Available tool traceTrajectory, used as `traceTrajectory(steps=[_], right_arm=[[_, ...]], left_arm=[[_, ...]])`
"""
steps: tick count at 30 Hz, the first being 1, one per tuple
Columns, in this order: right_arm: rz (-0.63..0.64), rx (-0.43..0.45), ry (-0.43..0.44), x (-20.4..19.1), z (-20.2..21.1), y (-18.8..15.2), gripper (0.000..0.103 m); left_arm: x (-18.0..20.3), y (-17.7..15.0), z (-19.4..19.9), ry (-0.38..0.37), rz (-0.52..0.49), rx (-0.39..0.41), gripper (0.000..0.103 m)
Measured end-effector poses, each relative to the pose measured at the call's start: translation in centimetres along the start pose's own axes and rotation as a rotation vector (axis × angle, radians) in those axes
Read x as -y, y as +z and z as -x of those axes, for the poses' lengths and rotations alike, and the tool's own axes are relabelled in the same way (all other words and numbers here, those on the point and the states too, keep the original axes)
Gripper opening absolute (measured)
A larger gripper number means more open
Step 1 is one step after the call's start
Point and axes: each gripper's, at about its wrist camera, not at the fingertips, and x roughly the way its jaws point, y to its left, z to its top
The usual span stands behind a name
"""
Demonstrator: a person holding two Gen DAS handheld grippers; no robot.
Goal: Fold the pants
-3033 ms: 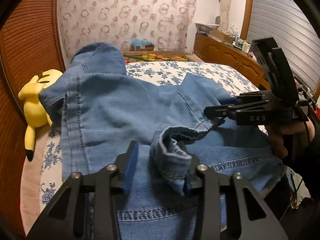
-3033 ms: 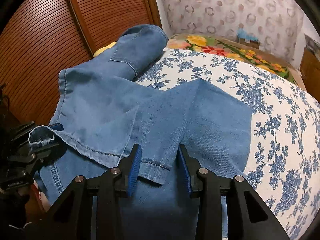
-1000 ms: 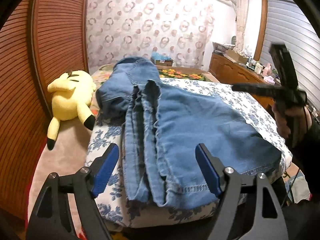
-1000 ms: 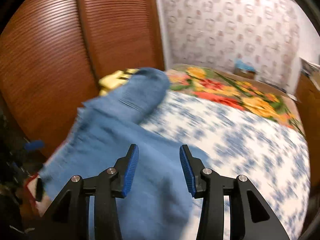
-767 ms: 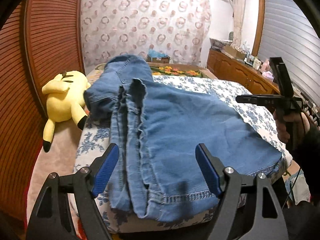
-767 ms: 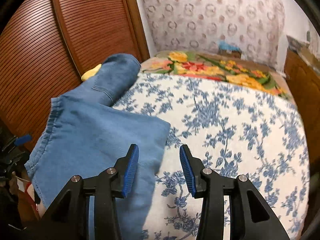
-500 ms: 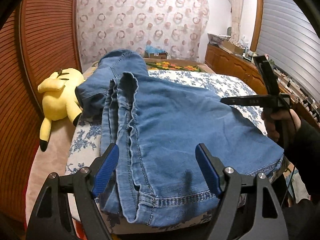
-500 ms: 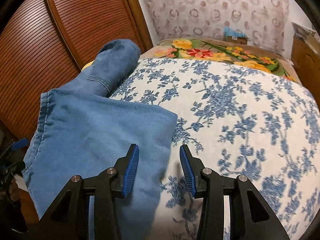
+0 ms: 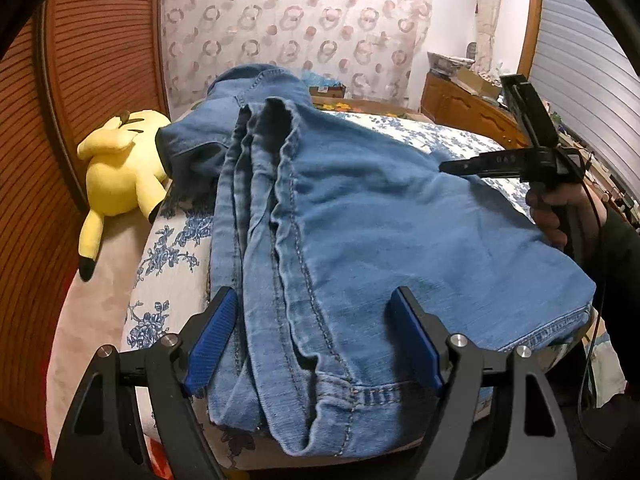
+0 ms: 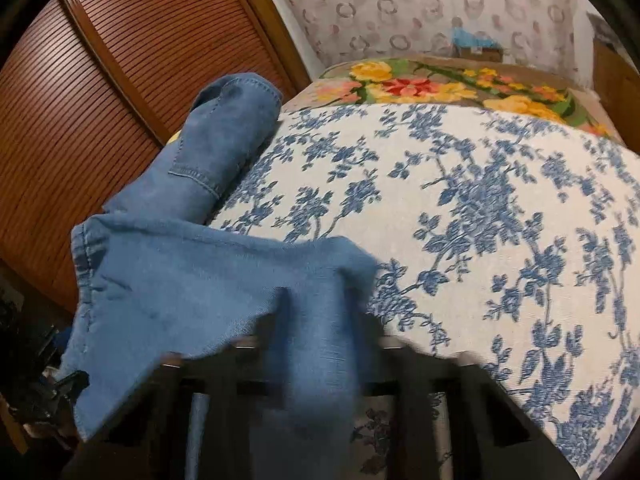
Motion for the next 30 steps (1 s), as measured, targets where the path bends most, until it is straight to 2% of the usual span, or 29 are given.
traceTrajectory(steps=[6,9,13,18,21,25,30], right_arm=[[0.116,0.155,-0.039,-3.0,4.7,0.1,0.008],[0.178,0.206,-0.068,-4.0,7.3,0.3,0.007],[0.245,0.26,-0.178,-4.3,10.0,0.1,0.007],[0.212,0.281,-0.252,-1.3,13.1,0.4,0.007],[0.194,0.292,-0.336,1.4,14.7,0.6,0.007],[0.12,0.267,-0.418,5.8,16.3,0.5,0.007],[0.063,0.241,-0.435,8.8,16.2,-0.8,0.007]], left_arm=[[0.3,0.0,0.4,0.002,-0.001,0.008,0.079],[0.5,0.4,0.9,-0.005,-0.008,0.022,0.079],[1.3,1.0,1.3,-0.016,-0.023,0.04,0.079],[2.4,1.9,1.5,-0.035,-0.056,0.052,0.079],[3.1,2.5,1.2,-0.044,-0.068,0.054,0.079],[4.3,3.5,0.6,-0.061,-0.083,0.062,0.079],[6.6,4.9,0.0,-0.095,-0.118,0.078,0.079]])
